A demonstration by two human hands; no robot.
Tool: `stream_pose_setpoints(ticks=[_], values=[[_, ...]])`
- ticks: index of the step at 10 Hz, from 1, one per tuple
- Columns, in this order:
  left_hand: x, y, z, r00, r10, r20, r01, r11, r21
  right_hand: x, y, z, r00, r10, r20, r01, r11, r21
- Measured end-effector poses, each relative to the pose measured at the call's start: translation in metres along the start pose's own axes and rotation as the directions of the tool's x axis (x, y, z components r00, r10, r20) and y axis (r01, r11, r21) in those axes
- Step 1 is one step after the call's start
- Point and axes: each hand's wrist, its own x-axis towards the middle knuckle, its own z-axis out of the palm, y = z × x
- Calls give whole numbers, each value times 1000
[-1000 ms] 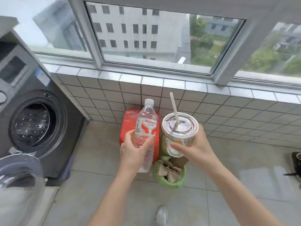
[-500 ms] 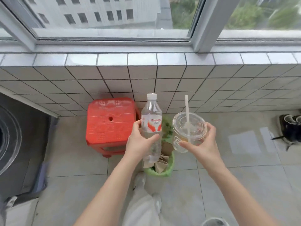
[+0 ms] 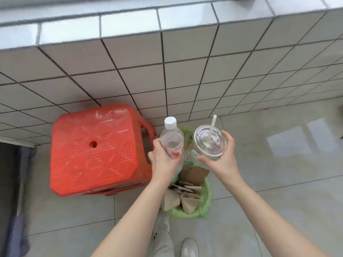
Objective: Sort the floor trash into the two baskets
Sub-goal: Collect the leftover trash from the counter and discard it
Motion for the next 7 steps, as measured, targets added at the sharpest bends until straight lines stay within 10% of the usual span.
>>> stream_pose_setpoints(ticks=[4, 6, 7], values=[[108, -105, 110, 996, 68, -62, -72, 995, -64, 100, 155, 86, 997, -18, -78, 10, 995, -104], [127, -151, 124, 984, -105, 145, 81, 983, 164, 123, 215, 102, 974, 114, 196, 24, 808, -589], [121, -146, 115, 994, 31, 106, -51, 982, 184, 123, 216, 100, 966, 84, 243, 85, 787, -611]])
